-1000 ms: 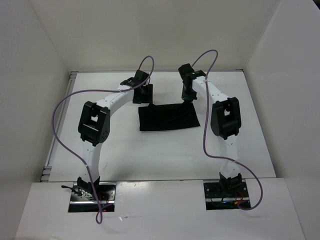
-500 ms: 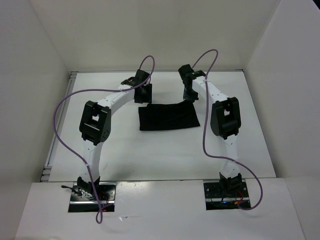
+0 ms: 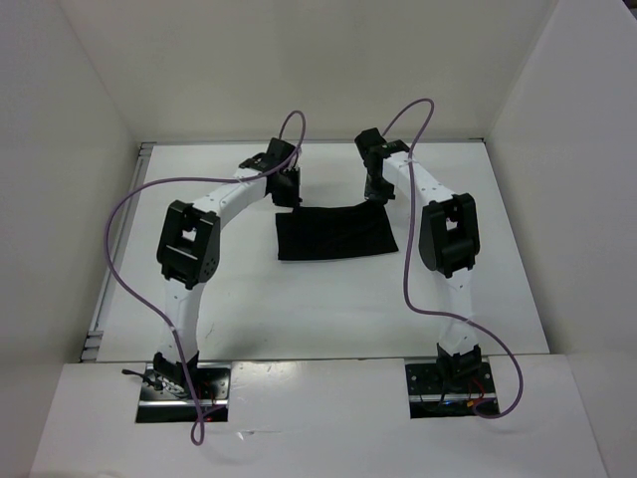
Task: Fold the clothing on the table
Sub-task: Fold the skirt
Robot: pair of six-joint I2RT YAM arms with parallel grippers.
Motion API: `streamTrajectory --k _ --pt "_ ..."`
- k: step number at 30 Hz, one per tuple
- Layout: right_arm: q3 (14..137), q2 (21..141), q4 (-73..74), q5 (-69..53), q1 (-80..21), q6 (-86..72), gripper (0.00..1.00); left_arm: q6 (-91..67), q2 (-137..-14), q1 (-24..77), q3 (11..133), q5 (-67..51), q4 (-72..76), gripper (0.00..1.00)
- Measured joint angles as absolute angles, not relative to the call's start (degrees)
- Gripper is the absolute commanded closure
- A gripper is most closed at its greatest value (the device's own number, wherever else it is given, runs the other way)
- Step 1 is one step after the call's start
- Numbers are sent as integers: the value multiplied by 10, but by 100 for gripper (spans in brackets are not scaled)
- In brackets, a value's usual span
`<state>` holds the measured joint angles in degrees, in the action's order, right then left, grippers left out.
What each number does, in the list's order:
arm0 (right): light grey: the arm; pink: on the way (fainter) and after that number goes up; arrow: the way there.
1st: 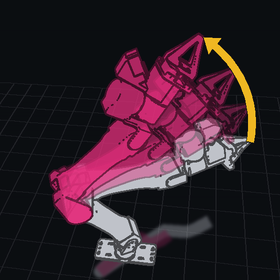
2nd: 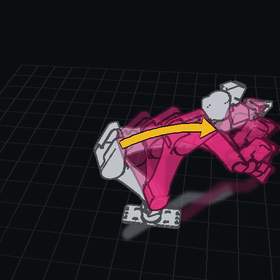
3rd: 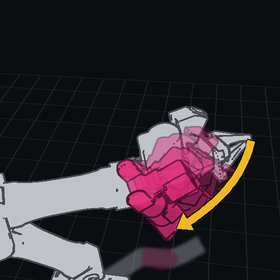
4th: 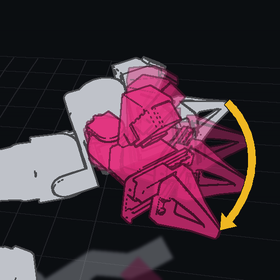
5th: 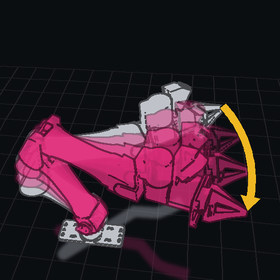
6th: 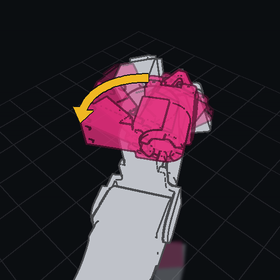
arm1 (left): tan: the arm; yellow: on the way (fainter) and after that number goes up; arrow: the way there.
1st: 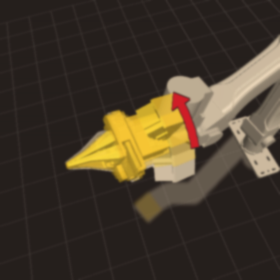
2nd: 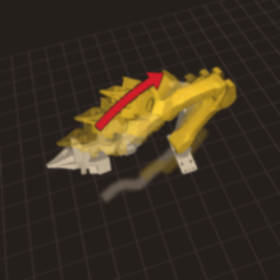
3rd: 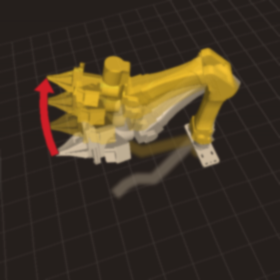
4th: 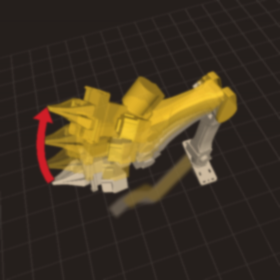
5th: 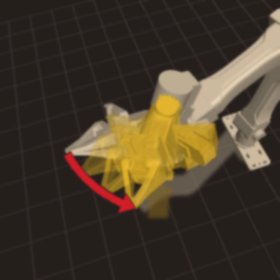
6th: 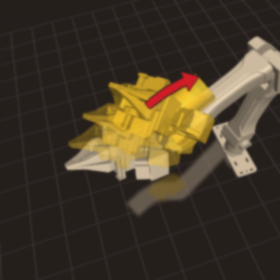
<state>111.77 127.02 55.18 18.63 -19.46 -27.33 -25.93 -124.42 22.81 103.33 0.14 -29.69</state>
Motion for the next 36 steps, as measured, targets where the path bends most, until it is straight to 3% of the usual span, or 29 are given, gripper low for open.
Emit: streamTrajectory --k 1,3,7,14,23,36 --pt "1118 1270 552 186 -195 -273 100 -267 -1244 223 1027 -46 -285 69" --pt "1118 1270 552 186 -195 -274 100 -314 -1232 201 973 -175 -207 60" --pt "1117 1269 552 184 -195 -274 100 -416 -1194 138 813 -340 -76 54" --pt "1099 1252 551 174 -196 -273 100 -527 -1094 125 652 -448 64 45" --pt "1073 1238 548 160 -197 -273 100 -604 -959 136 589 -514 213 43" --pt "1020 1191 543 152 -201 -273 100 -631 -879 136 491 -513 234 43"
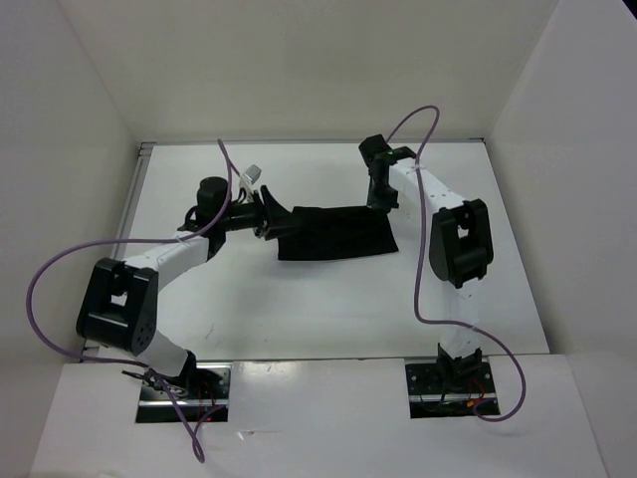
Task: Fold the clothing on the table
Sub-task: Fold the skirt
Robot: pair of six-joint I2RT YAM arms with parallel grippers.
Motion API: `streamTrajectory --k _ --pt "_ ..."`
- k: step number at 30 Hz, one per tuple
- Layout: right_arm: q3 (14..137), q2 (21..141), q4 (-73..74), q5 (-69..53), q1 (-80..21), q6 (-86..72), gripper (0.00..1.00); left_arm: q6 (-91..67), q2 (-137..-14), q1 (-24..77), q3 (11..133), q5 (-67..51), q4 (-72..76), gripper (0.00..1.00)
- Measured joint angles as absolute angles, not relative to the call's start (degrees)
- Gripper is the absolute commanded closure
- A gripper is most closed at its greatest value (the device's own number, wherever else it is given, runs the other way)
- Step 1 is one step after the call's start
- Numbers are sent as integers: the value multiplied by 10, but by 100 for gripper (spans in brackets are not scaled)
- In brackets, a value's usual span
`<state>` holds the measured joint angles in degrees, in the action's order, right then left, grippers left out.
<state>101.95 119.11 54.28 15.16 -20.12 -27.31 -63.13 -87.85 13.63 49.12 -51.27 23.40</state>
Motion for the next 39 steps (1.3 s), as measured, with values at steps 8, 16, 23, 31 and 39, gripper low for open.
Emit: streamTrajectory --k 8,16,23,31,39 --pt "1012 1185 542 145 -201 -273 100 -632 -867 136 491 -506 232 43" --pt "1012 1178 542 143 -201 -273 100 -600 -867 136 507 -481 182 29" --pt "1011 1175 542 143 -205 -273 100 -482 -916 140 639 -374 39 28" --pt "1011 1175 543 144 -212 -273 100 -343 -1021 152 787 -270 -85 23" --pt "1011 1175 543 144 -215 -273 100 -275 -1134 161 841 -207 -126 56"
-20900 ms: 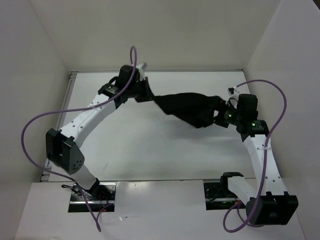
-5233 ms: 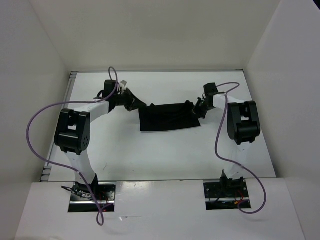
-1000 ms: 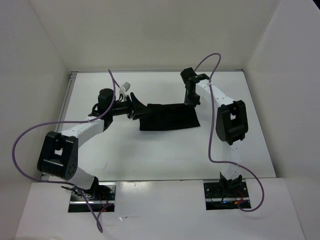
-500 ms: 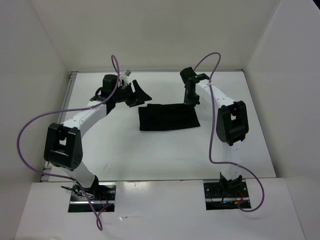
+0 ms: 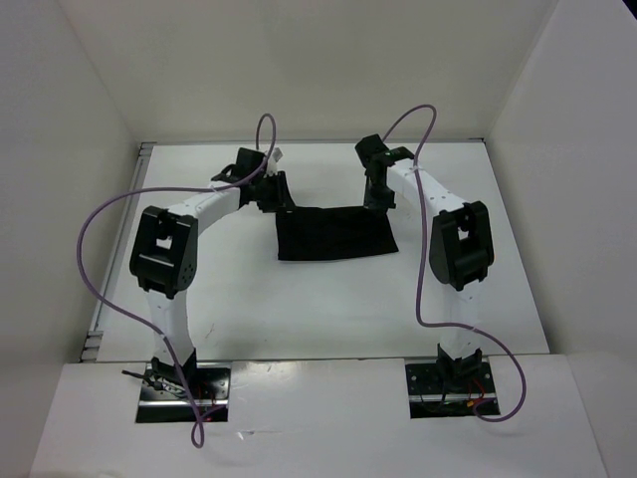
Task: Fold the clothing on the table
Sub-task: Fold the skirt
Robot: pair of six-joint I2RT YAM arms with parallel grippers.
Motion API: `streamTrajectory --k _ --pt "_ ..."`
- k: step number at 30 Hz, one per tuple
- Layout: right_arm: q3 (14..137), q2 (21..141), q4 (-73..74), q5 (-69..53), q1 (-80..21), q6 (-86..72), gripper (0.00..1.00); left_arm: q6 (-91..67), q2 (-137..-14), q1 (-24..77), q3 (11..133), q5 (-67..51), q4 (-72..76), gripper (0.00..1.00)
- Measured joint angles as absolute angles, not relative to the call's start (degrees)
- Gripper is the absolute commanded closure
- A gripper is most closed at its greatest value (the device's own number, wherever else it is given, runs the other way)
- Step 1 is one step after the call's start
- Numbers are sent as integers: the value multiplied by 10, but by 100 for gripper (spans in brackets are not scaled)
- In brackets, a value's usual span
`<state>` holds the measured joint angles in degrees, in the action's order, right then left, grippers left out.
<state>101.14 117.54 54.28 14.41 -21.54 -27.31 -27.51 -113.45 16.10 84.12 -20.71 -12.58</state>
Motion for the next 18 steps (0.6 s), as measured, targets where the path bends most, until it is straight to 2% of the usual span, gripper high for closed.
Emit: streamTrajectory --k 5,8,14,17,18 --pt "1011 1175 543 144 -218 -273 100 -266 -1167 167 856 -165 -136 47" --pt "1011 1175 543 144 -221 -273 100 -259 -1181 170 873 -147 -136 46" --pt "1011 1175 544 144 -225 -273 100 -257 -1207 171 886 -143 -130 46" --pt "1011 1175 544 144 -227 -273 100 -257 -1221 172 891 -143 -128 56" --pt "1011 1175 544 144 -227 -273 100 -258 -1225 172 893 -144 -128 56"
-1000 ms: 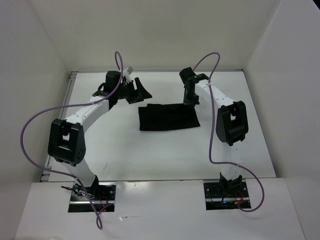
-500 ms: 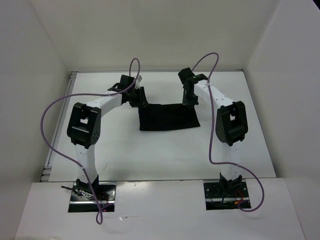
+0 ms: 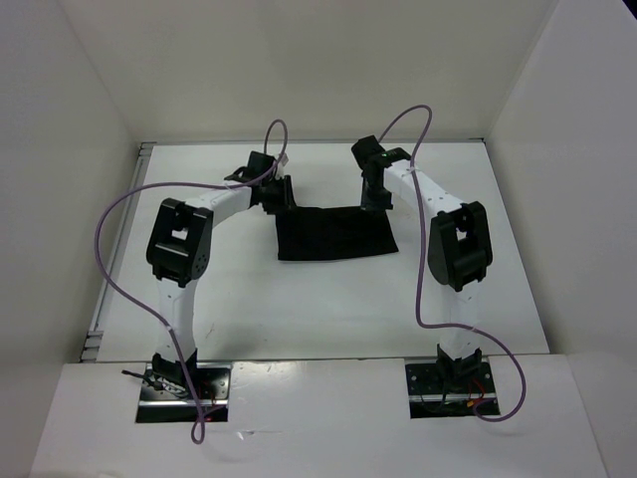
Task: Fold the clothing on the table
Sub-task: Fold the skirt
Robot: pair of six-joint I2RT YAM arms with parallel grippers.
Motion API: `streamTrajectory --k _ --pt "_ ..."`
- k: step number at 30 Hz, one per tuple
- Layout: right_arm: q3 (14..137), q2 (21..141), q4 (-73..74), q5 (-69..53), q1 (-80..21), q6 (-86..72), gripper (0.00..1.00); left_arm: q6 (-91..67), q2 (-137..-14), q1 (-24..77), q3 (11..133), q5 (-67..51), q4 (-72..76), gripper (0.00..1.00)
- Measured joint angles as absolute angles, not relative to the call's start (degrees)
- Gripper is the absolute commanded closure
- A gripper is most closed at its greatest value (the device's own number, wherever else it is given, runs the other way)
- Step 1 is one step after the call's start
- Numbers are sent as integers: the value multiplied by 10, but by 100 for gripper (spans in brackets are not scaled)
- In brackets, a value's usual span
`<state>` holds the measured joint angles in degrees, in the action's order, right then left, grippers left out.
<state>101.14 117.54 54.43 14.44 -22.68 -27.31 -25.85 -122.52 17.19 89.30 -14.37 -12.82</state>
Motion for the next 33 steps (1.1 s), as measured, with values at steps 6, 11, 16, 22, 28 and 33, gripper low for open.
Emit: streamTrajectory --k 6,11,16,22,28,33 --pt "1011 1175 545 144 -227 -273 100 -272 -1239 172 895 -157 -116 70" --pt "1011 1175 546 146 -227 -273 100 -291 -1246 172 898 -180 -102 100" --pt "1011 1175 546 149 -227 -273 100 -302 -1245 172 898 -182 -98 100" --pt "1012 1175 547 160 -227 -273 100 -302 -1193 172 895 -151 -132 100" --pt "1013 1175 547 165 -223 -273 100 -306 -1046 172 838 -122 -133 100" --pt "1021 1179 545 154 -216 -273 100 -320 -1008 172 806 -115 -124 100"
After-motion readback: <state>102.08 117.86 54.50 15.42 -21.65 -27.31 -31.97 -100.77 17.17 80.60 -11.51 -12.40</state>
